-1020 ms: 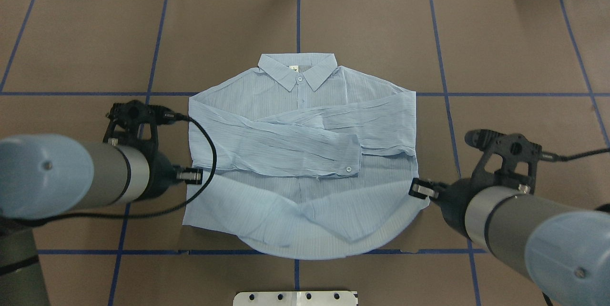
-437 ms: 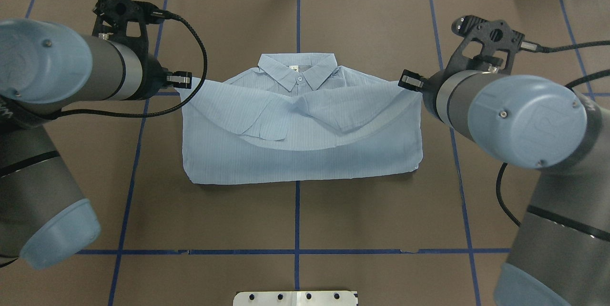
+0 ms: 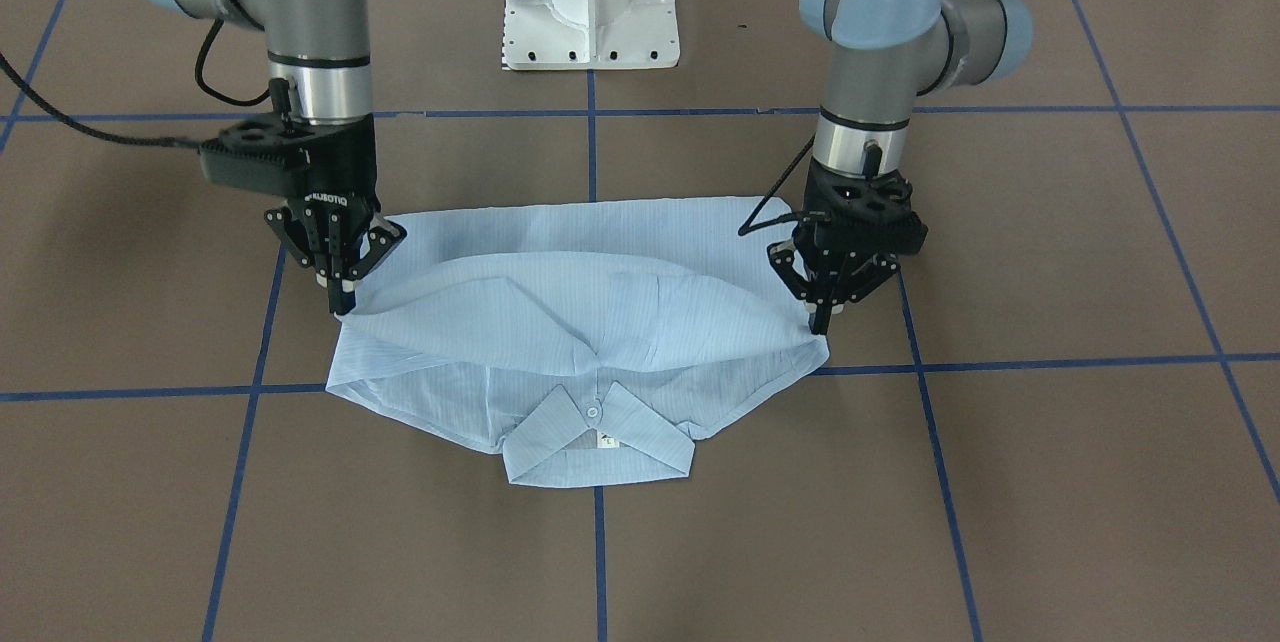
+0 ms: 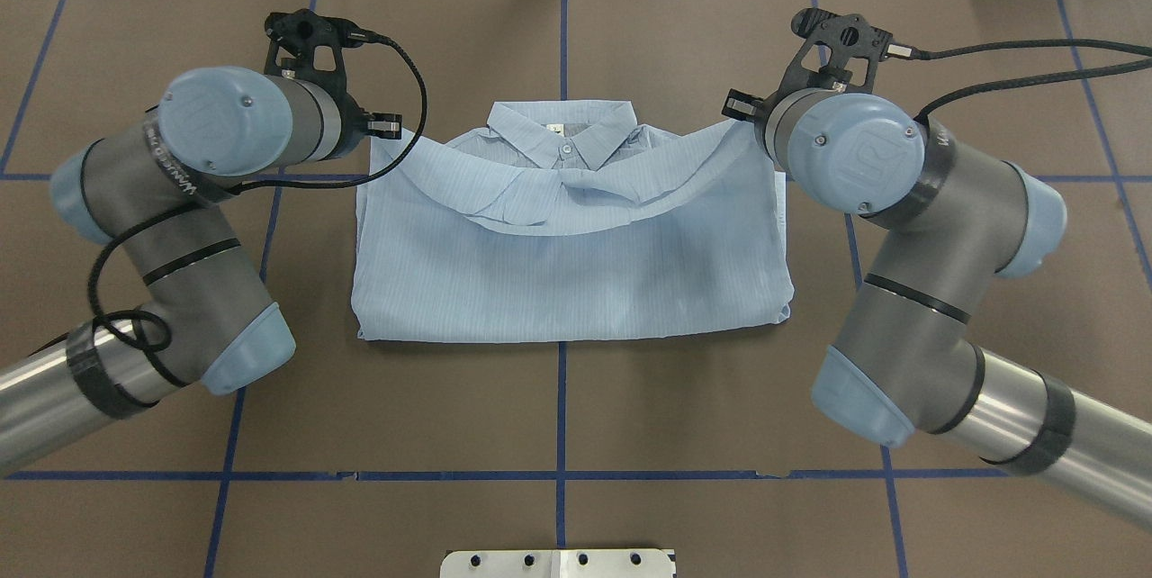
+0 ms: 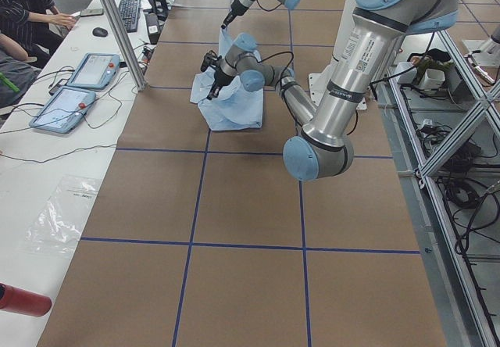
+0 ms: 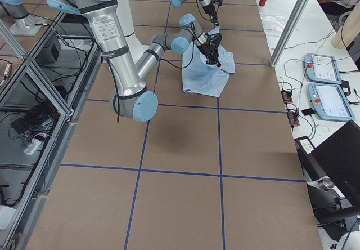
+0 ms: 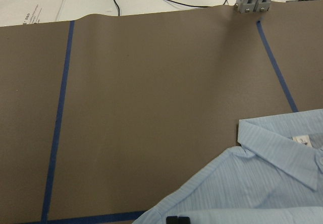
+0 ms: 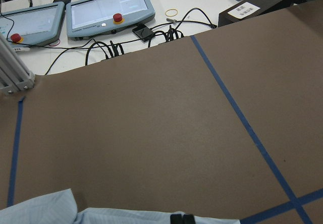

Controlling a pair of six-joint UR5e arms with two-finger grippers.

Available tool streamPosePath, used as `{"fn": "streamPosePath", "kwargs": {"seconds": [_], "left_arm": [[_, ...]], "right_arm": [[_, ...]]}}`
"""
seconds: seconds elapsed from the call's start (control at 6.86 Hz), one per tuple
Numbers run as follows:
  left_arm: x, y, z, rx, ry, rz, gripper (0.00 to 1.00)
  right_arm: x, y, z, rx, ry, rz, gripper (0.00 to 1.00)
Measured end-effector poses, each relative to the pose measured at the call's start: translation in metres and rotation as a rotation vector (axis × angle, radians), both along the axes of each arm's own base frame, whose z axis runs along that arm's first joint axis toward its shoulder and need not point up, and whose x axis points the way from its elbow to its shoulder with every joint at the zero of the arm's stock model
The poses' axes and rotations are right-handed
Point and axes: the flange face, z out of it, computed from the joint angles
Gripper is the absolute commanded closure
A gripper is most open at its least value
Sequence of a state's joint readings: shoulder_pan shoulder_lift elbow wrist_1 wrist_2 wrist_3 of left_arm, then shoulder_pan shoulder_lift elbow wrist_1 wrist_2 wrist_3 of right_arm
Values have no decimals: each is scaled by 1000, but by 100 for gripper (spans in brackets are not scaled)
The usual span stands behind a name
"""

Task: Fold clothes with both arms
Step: 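Release the hem and draw both grippers back beside the folded shirt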

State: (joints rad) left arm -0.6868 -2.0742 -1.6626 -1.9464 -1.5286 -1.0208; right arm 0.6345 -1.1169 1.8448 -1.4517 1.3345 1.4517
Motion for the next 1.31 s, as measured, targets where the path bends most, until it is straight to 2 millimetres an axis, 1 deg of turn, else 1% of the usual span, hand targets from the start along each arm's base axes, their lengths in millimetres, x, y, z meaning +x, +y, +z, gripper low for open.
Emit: {"fn": "streamPosePath", "kwargs": {"seconds": [0.15, 0.29, 0.44, 0.58, 0.73, 0.87, 1.02, 1.17, 1.31], "left_arm": [[15, -14, 19, 4, -10, -12, 100], [22, -21, 31, 5, -17, -16, 100], [25, -24, 38, 3, -21, -17, 1], [25, -24, 42, 18, -25, -8, 0], [21, -22, 43, 67, -21, 17, 0], [15, -17, 41, 126, -5, 46, 0], [8, -8, 37, 150, 21, 83, 0], [-4, 10, 37, 150, 59, 133, 0], [-21, 35, 40, 130, 100, 166, 0]], "right_arm": [[-13, -16, 27, -5, 18, 3, 100], [-22, -25, 47, -12, 33, 2, 100], [-28, -30, 61, -18, 46, 0, 1], [-31, -33, 68, -21, 56, -3, 0], [-31, -34, 69, -18, 62, -15, 0], [-28, -35, 62, -17, 52, -48, 0], [-21, -34, 54, -21, 26, -91, 0], [-15, -32, 49, -22, 9, -120, 0], [-13, -30, 47, -22, 2, -133, 0]]}}
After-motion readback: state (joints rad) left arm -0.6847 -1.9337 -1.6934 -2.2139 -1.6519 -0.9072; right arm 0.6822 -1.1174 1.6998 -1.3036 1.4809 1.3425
